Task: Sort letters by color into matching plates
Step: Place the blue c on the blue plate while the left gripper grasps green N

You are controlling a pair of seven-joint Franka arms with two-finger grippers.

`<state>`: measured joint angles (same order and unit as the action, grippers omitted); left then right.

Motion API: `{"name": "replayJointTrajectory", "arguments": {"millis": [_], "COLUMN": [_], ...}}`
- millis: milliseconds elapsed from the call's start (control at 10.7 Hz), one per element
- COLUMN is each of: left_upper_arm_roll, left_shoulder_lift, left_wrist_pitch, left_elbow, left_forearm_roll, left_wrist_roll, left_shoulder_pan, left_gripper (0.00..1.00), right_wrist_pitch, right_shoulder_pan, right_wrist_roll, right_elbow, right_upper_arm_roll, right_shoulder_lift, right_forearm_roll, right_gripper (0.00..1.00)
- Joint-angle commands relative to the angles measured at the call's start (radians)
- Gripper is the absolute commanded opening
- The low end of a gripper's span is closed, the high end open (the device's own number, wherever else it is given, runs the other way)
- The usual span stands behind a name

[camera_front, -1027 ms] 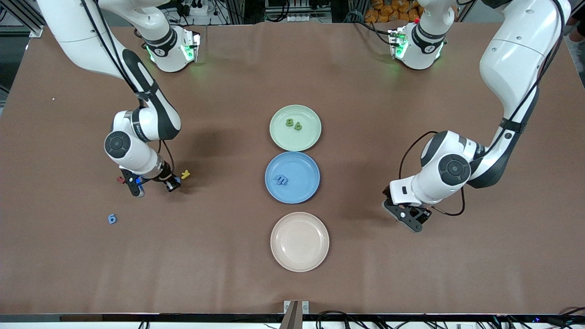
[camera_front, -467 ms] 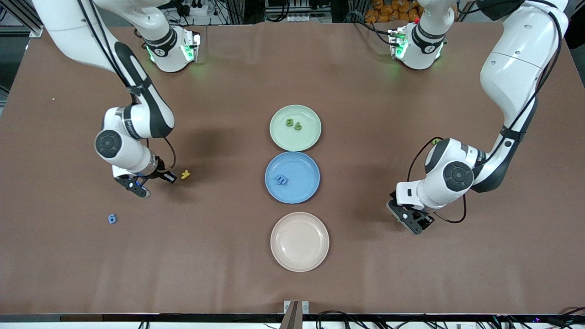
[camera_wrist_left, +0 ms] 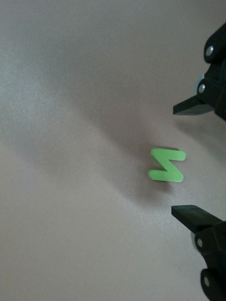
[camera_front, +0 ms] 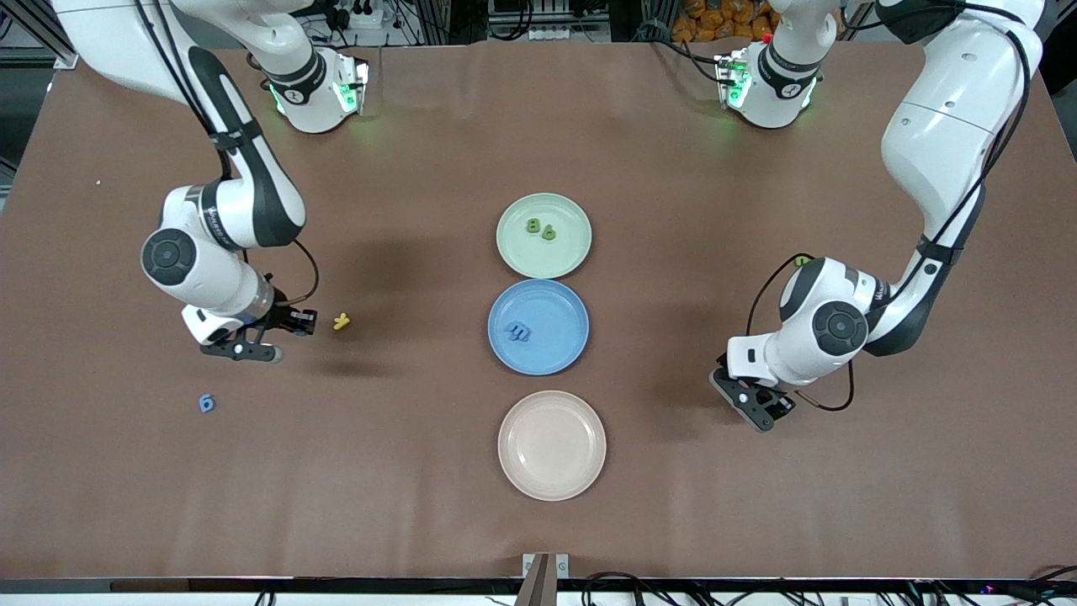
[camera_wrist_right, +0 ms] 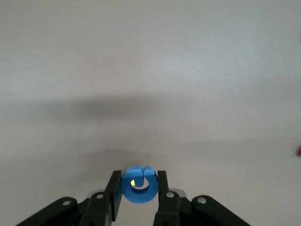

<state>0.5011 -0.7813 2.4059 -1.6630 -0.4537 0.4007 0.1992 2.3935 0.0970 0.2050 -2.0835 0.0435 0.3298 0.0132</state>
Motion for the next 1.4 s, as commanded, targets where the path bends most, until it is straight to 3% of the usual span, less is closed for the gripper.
{"name": "replayJointTrajectory", "arguments": {"millis": [0, 560, 840, 1027, 1214, 1307], "left_upper_arm_roll": [-0.027, -0.036, -0.038, -0.039, -0.039, -0.039], "left_shoulder_lift": [-0.022, -0.038, -0.039, -0.038, -0.035, -0.03], "left_wrist_pitch": [0.042, 0.047, 0.047, 0.047, 0.047, 0.047], "left_elbow": [-0.001, 0.008, 0.014, 0.014, 0.014, 0.014], "left_forearm_roll": [-0.03, -0.025, -0.025, -0.025, -0.029, -0.034], "left_wrist_roll": [0.01, 0.01, 0.009, 0.006, 0.006, 0.004], "left_shoulder_pan": [-0.007, -0.021, -0.035, -0.037, -0.037, -0.037], "left_gripper": [0.83, 0.69, 0.57, 0.38, 0.05, 0.0], "right_wrist_pitch": [-0.014, -0.033, -0.034, -0.033, -0.033, -0.027], "right_shoulder_pan": [0.059, 0.324, 0.412, 0.452, 0.477, 0.487], "right_wrist_roll": [-0.111, -0.141, -0.134, -0.134, -0.13, -0.13], "right_elbow": [0.074, 0.308, 0.419, 0.448, 0.489, 0.493], "right_upper_arm_roll": [0.05, 0.05, 0.05, 0.05, 0.05, 0.05], "right_shoulder_lift": [0.023, 0.167, 0.259, 0.3, 0.342, 0.35], "right_forearm_roll": [-0.021, -0.016, -0.013, -0.021, -0.019, -0.019], "right_gripper": [0.08, 0.08, 0.09, 0.09, 0.12, 0.12]}}
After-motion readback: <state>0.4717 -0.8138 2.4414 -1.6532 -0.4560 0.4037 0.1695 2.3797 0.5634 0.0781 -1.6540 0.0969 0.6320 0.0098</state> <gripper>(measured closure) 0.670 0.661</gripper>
